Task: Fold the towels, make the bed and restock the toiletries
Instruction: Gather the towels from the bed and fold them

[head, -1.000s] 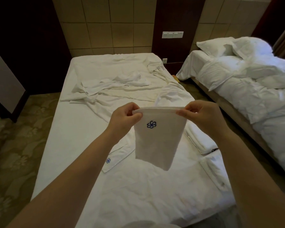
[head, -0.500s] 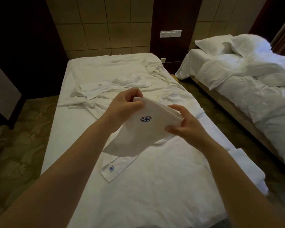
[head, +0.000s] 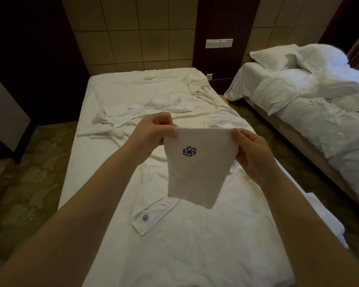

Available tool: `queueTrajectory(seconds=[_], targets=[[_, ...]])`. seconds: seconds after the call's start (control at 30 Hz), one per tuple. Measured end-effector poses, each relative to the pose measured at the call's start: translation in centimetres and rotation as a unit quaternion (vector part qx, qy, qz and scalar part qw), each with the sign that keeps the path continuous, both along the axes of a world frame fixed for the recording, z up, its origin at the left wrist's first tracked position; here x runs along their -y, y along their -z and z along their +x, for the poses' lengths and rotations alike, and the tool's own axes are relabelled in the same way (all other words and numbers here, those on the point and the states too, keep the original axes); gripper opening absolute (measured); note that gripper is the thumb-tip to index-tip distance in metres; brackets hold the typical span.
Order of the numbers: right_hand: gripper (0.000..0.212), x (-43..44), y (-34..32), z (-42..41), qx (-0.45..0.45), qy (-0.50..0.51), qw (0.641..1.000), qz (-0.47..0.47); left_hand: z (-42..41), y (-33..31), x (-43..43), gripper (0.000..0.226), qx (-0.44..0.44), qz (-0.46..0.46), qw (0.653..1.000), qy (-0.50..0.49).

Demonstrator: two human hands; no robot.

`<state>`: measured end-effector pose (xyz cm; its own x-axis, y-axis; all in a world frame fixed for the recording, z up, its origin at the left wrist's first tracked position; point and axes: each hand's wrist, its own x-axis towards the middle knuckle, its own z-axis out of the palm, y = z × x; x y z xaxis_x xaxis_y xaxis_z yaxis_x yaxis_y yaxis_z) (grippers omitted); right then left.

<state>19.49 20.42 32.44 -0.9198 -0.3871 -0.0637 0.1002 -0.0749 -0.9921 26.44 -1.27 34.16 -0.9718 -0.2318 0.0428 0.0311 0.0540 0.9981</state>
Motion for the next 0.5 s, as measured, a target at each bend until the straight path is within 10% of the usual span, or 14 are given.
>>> queueTrajectory(seconds=[0.3,0.5], targets=[[0.019,1.8,-0.6,-0.3,-0.135,0.126,0.979,0.081,-1.1,1.1,0.4,0.02,-0.063,0.196,0.979,0.013],[0.023,1.7,-2.8,-0.2,-0.047,0.1,0.993,0.039,-1.9,6.2,-3.9,0.088,-0.027,0.334,0.916,0.219]])
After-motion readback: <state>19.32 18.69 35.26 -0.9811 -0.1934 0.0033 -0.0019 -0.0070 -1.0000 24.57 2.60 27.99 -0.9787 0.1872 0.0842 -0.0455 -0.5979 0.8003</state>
